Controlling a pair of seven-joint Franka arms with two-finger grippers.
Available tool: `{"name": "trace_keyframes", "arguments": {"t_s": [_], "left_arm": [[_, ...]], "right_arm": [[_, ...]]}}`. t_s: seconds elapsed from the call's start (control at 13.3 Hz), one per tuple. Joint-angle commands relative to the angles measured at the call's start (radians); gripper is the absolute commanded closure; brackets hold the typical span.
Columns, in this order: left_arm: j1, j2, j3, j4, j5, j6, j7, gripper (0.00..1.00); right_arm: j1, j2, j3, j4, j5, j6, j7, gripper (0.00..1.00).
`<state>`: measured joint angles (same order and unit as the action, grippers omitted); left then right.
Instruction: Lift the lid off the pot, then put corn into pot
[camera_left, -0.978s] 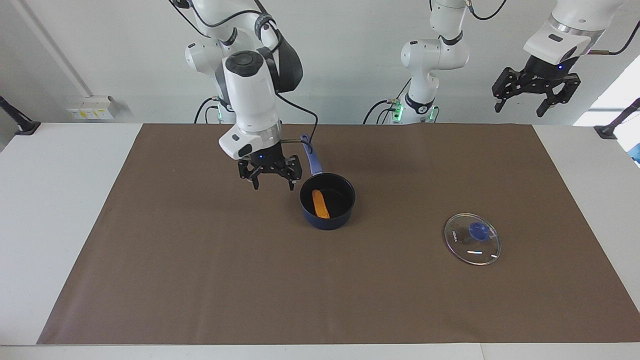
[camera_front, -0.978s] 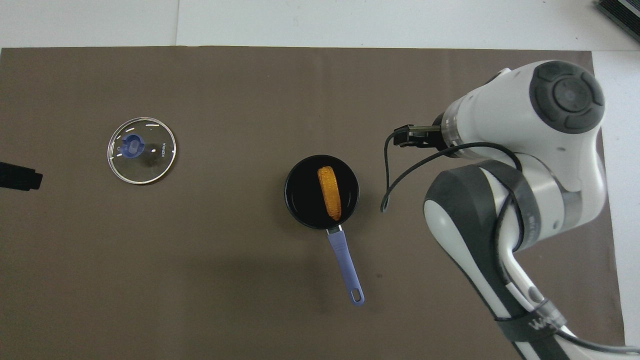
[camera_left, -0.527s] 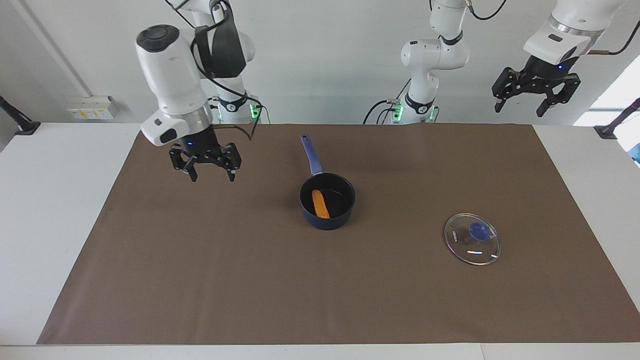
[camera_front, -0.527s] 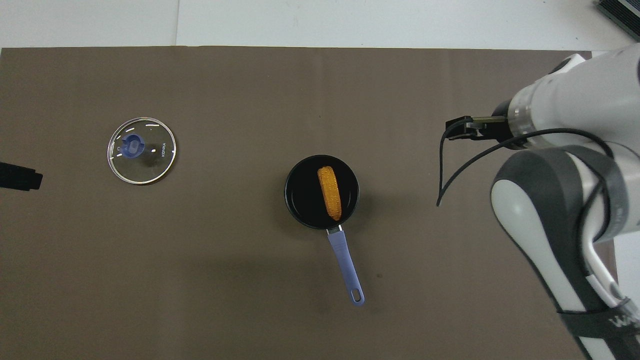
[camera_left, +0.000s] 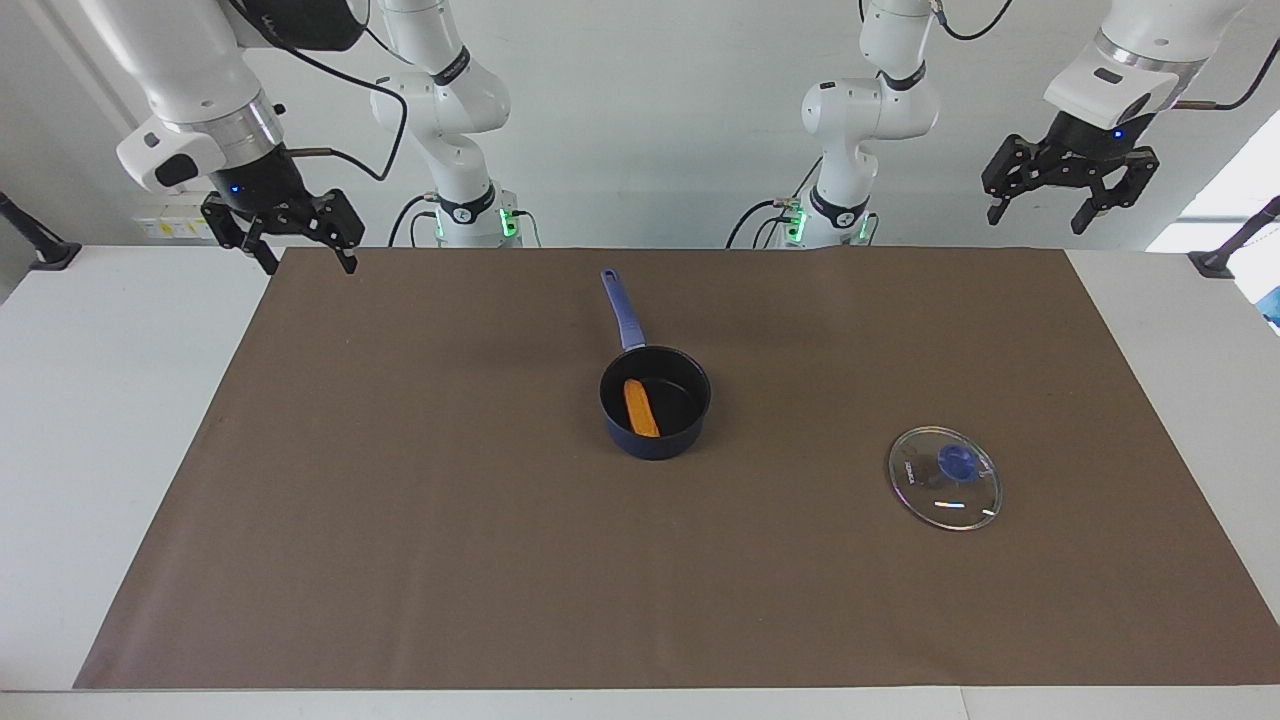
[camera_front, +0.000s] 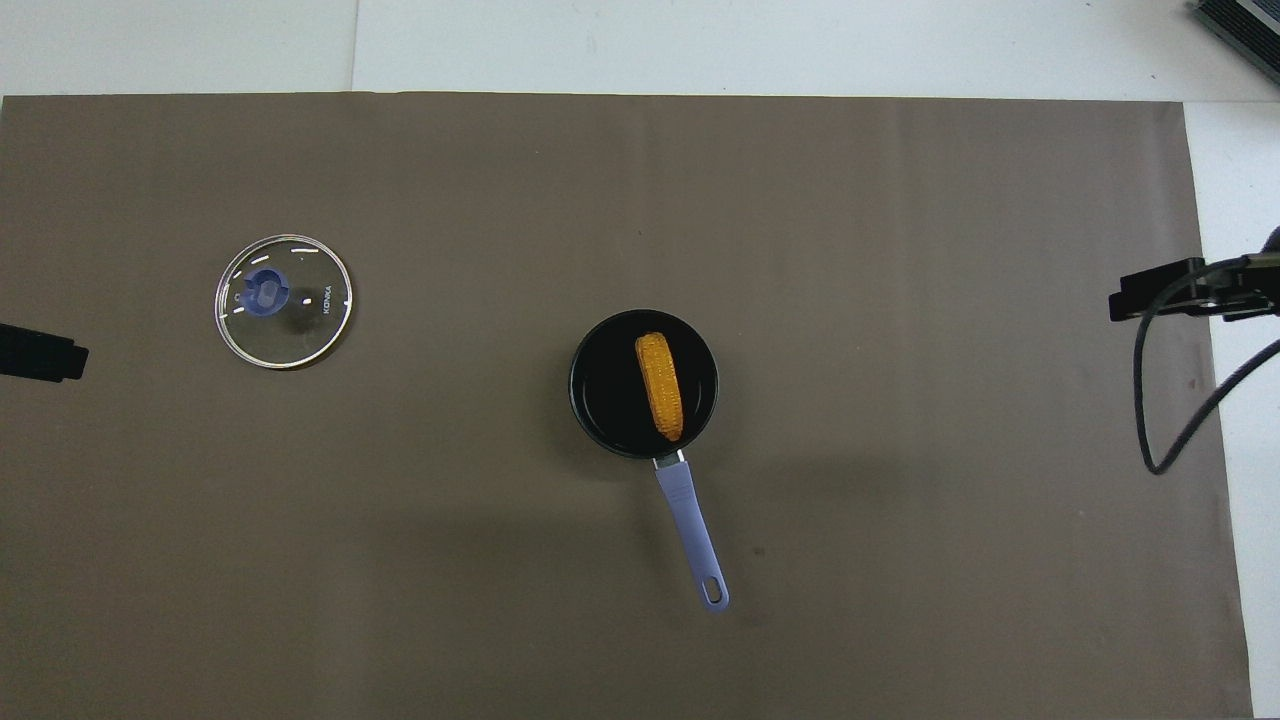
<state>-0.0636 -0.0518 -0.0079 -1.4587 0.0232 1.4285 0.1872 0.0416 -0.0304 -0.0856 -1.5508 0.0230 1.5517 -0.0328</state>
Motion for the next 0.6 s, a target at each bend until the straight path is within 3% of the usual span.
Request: {"name": "trace_keyframes", "arguments": {"t_s": [0.0, 0.53], "left_arm": [[-0.007, -0.02, 0.005, -0.023, -0.011, 0.003, -0.009, 0.0], [-0.007, -0.02, 0.005, -0.023, -0.011, 0.003, -0.008, 0.0]], "right_arm": [[-0.011, -0.006, 0.01, -0.017, 0.014, 0.001, -0.021, 0.0], [-0.015, -0.017, 0.004, -0.026, 0.002, -0.036, -0.024, 0.0]]}}
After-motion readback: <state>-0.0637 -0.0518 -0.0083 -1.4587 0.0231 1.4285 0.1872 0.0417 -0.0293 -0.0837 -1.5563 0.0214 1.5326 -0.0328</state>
